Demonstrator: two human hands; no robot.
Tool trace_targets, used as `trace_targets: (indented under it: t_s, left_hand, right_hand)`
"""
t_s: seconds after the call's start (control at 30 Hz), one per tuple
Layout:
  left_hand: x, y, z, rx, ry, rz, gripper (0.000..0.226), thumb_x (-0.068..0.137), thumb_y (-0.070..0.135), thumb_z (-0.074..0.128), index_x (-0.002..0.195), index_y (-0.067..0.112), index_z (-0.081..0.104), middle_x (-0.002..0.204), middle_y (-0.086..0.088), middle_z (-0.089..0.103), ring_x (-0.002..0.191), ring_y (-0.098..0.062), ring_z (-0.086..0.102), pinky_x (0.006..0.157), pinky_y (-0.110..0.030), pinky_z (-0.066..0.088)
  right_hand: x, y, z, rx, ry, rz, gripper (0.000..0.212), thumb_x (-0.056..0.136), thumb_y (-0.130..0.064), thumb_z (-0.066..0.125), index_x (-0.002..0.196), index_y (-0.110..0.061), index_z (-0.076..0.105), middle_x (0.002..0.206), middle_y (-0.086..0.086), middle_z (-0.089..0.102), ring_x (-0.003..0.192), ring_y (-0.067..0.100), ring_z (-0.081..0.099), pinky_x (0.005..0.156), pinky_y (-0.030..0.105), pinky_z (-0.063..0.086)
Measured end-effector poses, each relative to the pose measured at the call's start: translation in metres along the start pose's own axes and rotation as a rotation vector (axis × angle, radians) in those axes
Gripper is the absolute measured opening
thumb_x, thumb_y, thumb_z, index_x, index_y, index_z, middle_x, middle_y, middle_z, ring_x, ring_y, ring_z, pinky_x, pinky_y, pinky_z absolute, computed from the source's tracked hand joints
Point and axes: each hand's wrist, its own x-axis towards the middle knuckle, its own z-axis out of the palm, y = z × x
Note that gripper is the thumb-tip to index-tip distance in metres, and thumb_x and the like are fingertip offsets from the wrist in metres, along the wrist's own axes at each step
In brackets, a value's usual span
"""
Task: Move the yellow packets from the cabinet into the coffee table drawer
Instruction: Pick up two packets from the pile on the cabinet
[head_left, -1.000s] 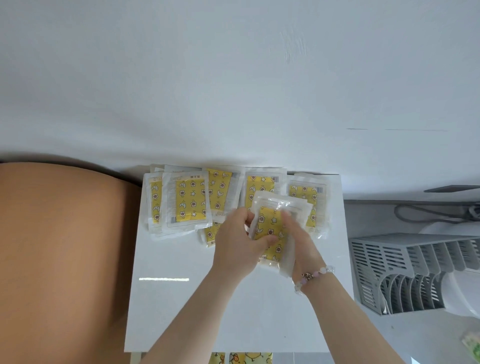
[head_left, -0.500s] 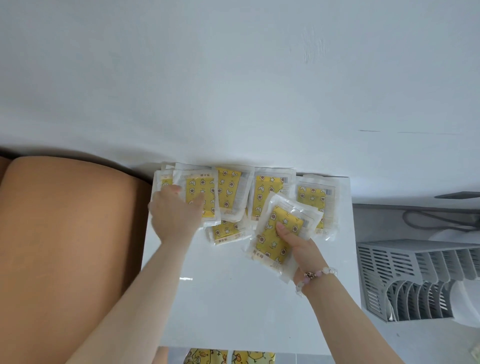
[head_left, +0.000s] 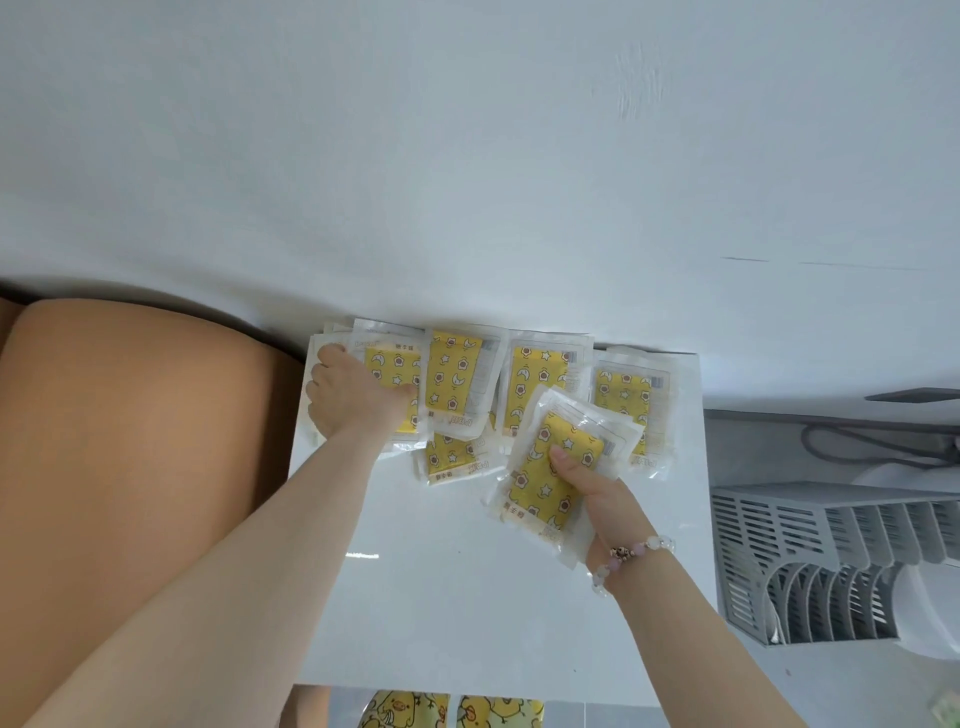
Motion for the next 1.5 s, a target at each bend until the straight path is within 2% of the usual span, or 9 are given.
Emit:
trace_targets:
  t_s: [0.17, 0.5, 0.7, 0.9, 1.07, 1.23, 1.37, 1.43, 1.5]
  left_hand:
    - [0.000, -0.005, -0.007, -0.117, 0.009, 0.005, 0.064, 0.077, 0.026, 0.077, 0.123, 0.001, 0.040, 0.120, -0.015, 0.056, 0.111, -0.034, 0.054, 0.074, -0.037, 0.040]
    - [-0.009, -0.025, -0.025, -0.704, 0.139, -0.014, 0.023, 0.085, 0.012, 0.066, 0.102, 0.013, 0.051, 0.098, -0.002, 0.060, 0.096, -0.026, 0.061, 0.083, -0.035, 0.049]
    - [-0.064, 0.001, -0.030, -1.155, -0.144, 0.006, 0.059, 0.080, -0.009, 0.065, 0.128, 0.016, 0.042, 0.105, 0.000, 0.060, 0.085, -0.014, 0.064, 0.076, -0.034, 0.055]
    - [-0.094, 0.013, -0.019, -1.452, -0.470, -0.389, 0.022, 0.086, 0.004, 0.061, 0.107, 0.012, 0.061, 0.096, -0.007, 0.070, 0.081, -0.019, 0.068, 0.069, -0.030, 0.059]
    - [-0.113, 0.004, -0.006, -1.228, -0.545, -0.429, 0.015, 0.084, 0.007, 0.064, 0.097, 0.013, 0.063, 0.088, -0.001, 0.070, 0.079, -0.012, 0.063, 0.069, -0.024, 0.048]
    - [-0.127, -0.015, -0.001, -0.940, -0.689, -0.245, 0.013, 0.080, 0.005, 0.070, 0.090, 0.011, 0.062, 0.084, -0.001, 0.070, 0.072, -0.015, 0.057, 0.065, -0.021, 0.043]
    - [-0.133, -0.021, 0.001, -0.627, -0.584, 0.034, 0.032, 0.077, 0.009, 0.076, 0.096, 0.024, 0.055, 0.088, 0.005, 0.071, 0.069, -0.004, 0.064, 0.050, -0.009, 0.043]
    - [-0.135, -0.023, 0.001, -0.526, -0.493, 0.213, 0.042, 0.077, 0.013, 0.076, 0.097, 0.040, 0.052, 0.085, 0.019, 0.066, 0.070, 0.005, 0.063, 0.055, -0.006, 0.044]
    - [-0.137, -0.026, 0.003, -0.413, -0.358, 0.400, 0.047, 0.075, 0.018, 0.078, 0.103, 0.047, 0.053, 0.087, 0.026, 0.055, 0.075, 0.003, 0.060, 0.067, -0.010, 0.047]
  right_hand:
    - [-0.001, 0.002, -0.002, -0.017, 0.018, 0.004, 0.021, 0.082, -0.019, 0.070, 0.102, -0.013, 0.069, 0.099, 0.008, 0.074, 0.093, 0.027, 0.070, 0.084, 0.042, 0.054]
    - [0.002, 0.012, 0.000, -0.049, 0.059, 0.034, 0.018, 0.082, -0.020, 0.071, 0.099, -0.014, 0.070, 0.092, 0.006, 0.075, 0.086, 0.024, 0.071, 0.078, 0.039, 0.056]
    - [0.004, 0.014, 0.004, -0.002, 0.101, 0.062, 0.031, 0.079, -0.020, 0.074, 0.108, -0.012, 0.068, 0.098, 0.008, 0.073, 0.091, 0.027, 0.070, 0.085, 0.044, 0.055]
    - [0.003, 0.015, 0.007, 0.024, 0.106, 0.083, 0.020, 0.081, -0.017, 0.071, 0.100, -0.011, 0.069, 0.097, 0.011, 0.073, 0.093, 0.030, 0.069, 0.090, 0.050, 0.052]
    - [0.002, 0.012, 0.010, 0.083, 0.055, 0.081, 0.035, 0.073, -0.025, 0.070, 0.106, -0.013, 0.071, 0.106, 0.015, 0.071, 0.099, 0.036, 0.067, 0.092, 0.058, 0.048]
    - [0.001, 0.004, 0.005, 0.232, -0.021, 0.105, 0.035, 0.091, -0.017, 0.042, 0.113, 0.000, 0.065, 0.114, 0.020, 0.067, 0.101, 0.038, 0.065, 0.088, 0.050, 0.052]
    - [-0.001, 0.001, 0.002, 0.249, -0.053, 0.045, 0.038, 0.094, -0.019, 0.037, 0.105, -0.002, 0.068, 0.112, 0.022, 0.067, 0.095, 0.040, 0.066, 0.092, 0.056, 0.047]
    - [-0.001, 0.002, 0.002, 0.231, -0.054, 0.058, 0.041, 0.094, -0.021, 0.036, 0.097, -0.005, 0.074, 0.105, 0.021, 0.070, 0.093, 0.038, 0.068, 0.092, 0.054, 0.049]
    - [-0.002, 0.006, -0.001, 0.249, -0.063, 0.053, 0.047, 0.093, -0.018, 0.035, 0.070, -0.008, 0.075, 0.080, 0.014, 0.072, 0.069, 0.029, 0.069, 0.074, 0.039, 0.055]
